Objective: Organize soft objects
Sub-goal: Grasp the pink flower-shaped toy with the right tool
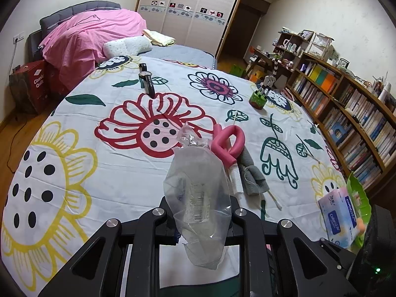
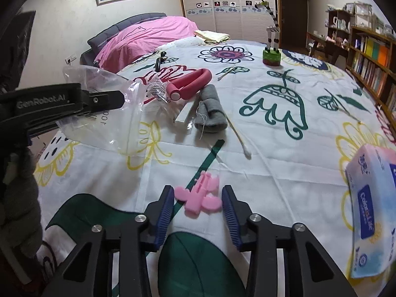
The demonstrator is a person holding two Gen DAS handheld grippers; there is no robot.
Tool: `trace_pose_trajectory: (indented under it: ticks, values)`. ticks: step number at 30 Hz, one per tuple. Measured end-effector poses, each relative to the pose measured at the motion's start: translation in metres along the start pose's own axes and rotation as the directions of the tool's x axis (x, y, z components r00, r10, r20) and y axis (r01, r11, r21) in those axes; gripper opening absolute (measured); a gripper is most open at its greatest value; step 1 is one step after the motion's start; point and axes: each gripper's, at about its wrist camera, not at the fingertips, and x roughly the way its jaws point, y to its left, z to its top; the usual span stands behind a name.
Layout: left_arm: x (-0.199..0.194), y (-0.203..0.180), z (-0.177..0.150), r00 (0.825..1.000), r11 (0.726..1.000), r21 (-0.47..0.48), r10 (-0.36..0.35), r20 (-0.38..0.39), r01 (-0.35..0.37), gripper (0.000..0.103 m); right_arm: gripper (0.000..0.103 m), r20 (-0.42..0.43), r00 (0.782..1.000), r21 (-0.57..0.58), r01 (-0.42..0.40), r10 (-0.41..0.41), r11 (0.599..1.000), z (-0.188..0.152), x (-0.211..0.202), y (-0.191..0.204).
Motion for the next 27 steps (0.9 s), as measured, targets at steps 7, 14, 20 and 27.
trace_pose_trajectory:
  ticks: [7,14,20,27]
  values:
    - [-0.004,0.000,0.001,0.999,0.999,-0.004,-0.044,-0.003,0.044,0.022,0.029,0.019,0.999,-0.012,0.031,-0.031,0.999,0.000,0.000,0.000]
    - [-0.005,-0.003,0.001,0.996,0.996,0.002,-0.084,-0.013,0.084,0.022,0.014,0.032,0.999,0.015,0.019,-0.020,1.000,0.001,-0.007,-0.007]
    - [-0.005,-0.007,0.000,0.996,0.996,0.009,-0.088,-0.015,0.088,0.022,0.014,0.033,0.999,0.060,0.002,-0.004,0.998,0.001,-0.013,-0.017]
    - [-0.005,-0.006,0.000,0.996,0.996,0.009,-0.088,-0.014,0.088,0.022,0.043,-0.001,0.998,0.102,-0.069,0.069,0.992,0.000,-0.005,-0.020]
